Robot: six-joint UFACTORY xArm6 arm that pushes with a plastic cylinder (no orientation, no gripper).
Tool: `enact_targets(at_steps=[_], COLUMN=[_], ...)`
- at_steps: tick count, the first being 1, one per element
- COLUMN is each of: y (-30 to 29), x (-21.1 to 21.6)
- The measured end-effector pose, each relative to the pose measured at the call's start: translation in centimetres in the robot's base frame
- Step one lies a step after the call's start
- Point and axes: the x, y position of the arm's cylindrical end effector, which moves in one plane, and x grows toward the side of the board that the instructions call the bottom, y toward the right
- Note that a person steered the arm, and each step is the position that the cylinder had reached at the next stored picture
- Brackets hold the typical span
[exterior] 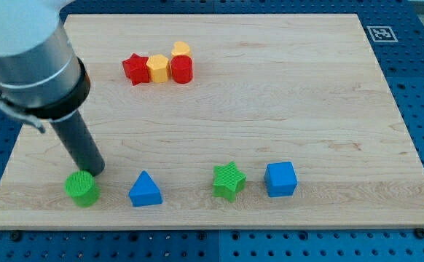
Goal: Move the green circle to the left of the blue cube
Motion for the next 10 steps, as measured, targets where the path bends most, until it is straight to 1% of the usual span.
enact_targets(at_steps=[1, 2, 3, 6, 10], y=[0.0, 0.0, 0.0, 0.0, 0.0], x=[0.2, -0.8, -4.8, -5.1, -6.8])
